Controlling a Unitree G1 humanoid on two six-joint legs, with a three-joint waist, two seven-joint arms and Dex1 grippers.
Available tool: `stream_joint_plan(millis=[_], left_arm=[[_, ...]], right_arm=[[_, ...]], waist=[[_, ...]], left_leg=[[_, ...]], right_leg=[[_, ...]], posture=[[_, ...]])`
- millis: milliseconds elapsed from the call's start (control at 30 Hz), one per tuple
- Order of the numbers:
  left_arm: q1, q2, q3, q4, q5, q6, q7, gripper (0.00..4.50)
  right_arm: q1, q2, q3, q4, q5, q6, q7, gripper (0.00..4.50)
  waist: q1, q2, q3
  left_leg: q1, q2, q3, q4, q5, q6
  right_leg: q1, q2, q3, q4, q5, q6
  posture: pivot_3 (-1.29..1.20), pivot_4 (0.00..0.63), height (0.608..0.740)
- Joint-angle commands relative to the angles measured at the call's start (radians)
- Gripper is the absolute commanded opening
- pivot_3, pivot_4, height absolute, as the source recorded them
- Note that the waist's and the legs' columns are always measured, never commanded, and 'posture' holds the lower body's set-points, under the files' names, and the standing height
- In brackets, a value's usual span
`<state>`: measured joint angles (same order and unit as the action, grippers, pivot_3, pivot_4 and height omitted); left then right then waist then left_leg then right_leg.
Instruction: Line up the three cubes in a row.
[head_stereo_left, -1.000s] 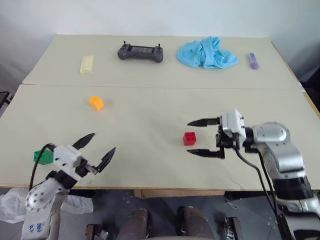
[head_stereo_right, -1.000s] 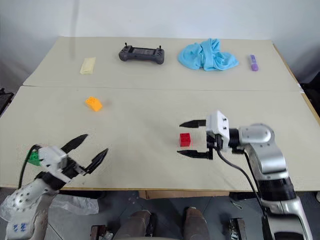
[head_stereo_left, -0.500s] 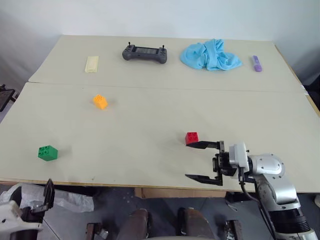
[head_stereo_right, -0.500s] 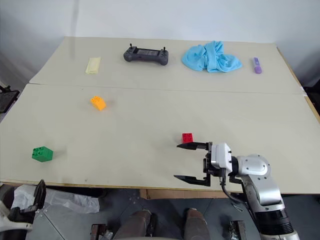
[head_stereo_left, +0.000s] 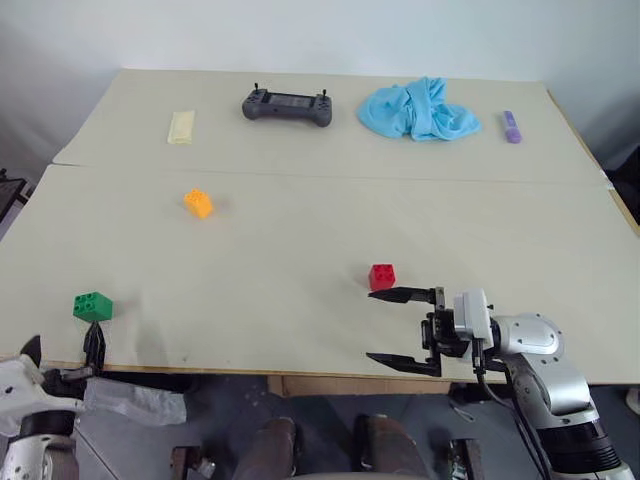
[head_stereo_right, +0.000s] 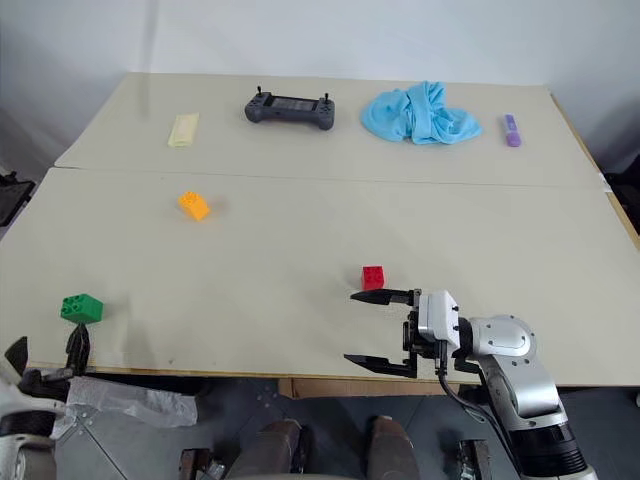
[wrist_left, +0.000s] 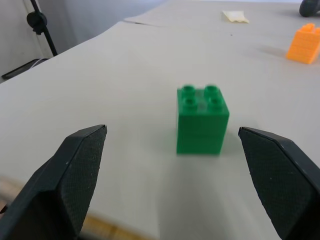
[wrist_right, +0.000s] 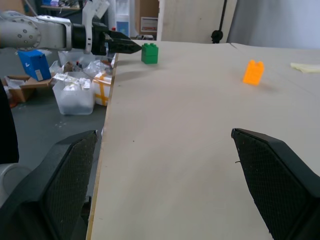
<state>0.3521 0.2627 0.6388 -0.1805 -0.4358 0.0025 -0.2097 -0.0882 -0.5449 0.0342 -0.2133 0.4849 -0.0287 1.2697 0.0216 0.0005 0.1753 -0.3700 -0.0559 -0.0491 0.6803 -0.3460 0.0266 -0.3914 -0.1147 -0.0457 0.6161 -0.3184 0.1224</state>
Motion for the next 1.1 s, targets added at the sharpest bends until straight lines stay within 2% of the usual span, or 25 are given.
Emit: stream_joint_plan(millis=[33,233,333,600,667,733,800,867,967,1100], left_arm=[[-0.041,0.031,-0.018,0.015,0.033,0.022,0.021,4.50],[-0.129,0.057,-0.036,0.077,0.026,0.031,0.008,4.50],[-0.145,0.066,-0.041,0.087,0.028,0.036,0.006,3.96],[-0.155,0.094,-0.059,0.067,0.011,0.018,-0.053,1.50],[-0.179,0.149,-0.056,0.049,-0.030,0.026,-0.135,1.50],[-0.229,0.274,-0.105,0.010,-0.083,0.061,-0.318,1.50],[-0.317,0.404,-0.207,-0.015,-0.105,0.113,-0.495,1.50],[-0.447,0.469,-0.343,0.017,-0.070,0.116,-0.624,1.50],[-0.612,0.471,-0.483,0.103,-0.014,0.071,-0.743,1.50],[-0.844,0.405,-0.695,0.271,0.017,0.054,-1.002,1.50]], right_arm=[[0.008,-0.010,-0.003,-0.047,0.016,0.008,-0.018,4.48],[0.041,-0.010,-0.003,-0.088,0.008,0.020,-0.062,4.48],[0.047,-0.015,-0.003,-0.093,0.001,0.020,-0.071,4.50],[0.056,-0.003,-0.014,-0.096,0.010,0.018,-0.101,4.50],[0.061,0.002,-0.020,-0.097,0.010,0.014,-0.116,4.50],[0.071,0.002,-0.032,-0.096,-0.004,0.003,-0.139,4.50],[0.076,0.000,-0.047,-0.090,-0.016,-0.003,-0.166,4.50],[0.088,-0.019,-0.074,-0.080,-0.002,0.005,-0.168,4.50],[0.088,-0.014,-0.128,-0.053,0.007,-0.027,-0.190,4.50],[0.116,-0.034,-0.215,-0.009,-0.003,-0.057,-0.211,4.50]], waist=[[0.002,0.000,0.000],[0.003,0.000,0.000],[0.003,0.000,0.000],[0.002,0.000,0.000],[0.004,0.000,0.000],[0.007,-0.001,0.000],[0.012,-0.001,0.000],[0.014,0.002,0.000],[0.001,0.006,-0.002],[-0.015,0.005,-0.002]], left_leg=[[0.000,0.000,0.000,0.000,0.000,0.000],[0.000,0.000,0.000,0.000,0.000,0.000],[0.000,0.000,0.000,0.000,0.000,0.000],[0.000,0.000,0.000,0.000,0.000,0.000],[0.000,0.000,0.000,0.000,0.000,-0.001],[0.000,0.000,-0.001,0.001,0.000,-0.001],[0.000,0.000,-0.003,0.001,0.001,-0.002],[0.000,-0.002,-0.004,0.001,0.001,-0.001],[0.000,-0.005,-0.003,0.000,0.001,0.000],[-0.001,-0.001,0.000,-0.002,0.001,0.000]], right_leg=[[0.000,0.000,0.000,0.000,0.000,0.000],[0.000,0.000,0.000,0.001,0.000,0.000],[0.000,0.000,0.000,0.001,0.000,0.000],[0.000,0.000,0.000,0.002,0.000,0.000],[0.000,0.000,0.000,0.002,0.000,0.000],[0.000,0.000,-0.001,0.002,0.000,0.000],[0.000,-0.001,-0.002,0.002,-0.001,-0.001],[0.001,-0.002,-0.002,0.003,0.000,-0.002],[0.001,-0.002,-0.001,0.003,0.001,-0.001],[-0.002,0.002,-0.003,0.006,0.000,-0.002]], posture=[[0.00,0.150,0.740],[0.00,0.150,0.740],[0.00,0.150,0.740],[0.00,0.150,0.740],[0.00,0.150,0.740],[0.00,0.150,0.740],[0.00,0.150,0.740],[0.00,0.150,0.740],[0.00,0.150,0.740],[0.00,0.150,0.740]])
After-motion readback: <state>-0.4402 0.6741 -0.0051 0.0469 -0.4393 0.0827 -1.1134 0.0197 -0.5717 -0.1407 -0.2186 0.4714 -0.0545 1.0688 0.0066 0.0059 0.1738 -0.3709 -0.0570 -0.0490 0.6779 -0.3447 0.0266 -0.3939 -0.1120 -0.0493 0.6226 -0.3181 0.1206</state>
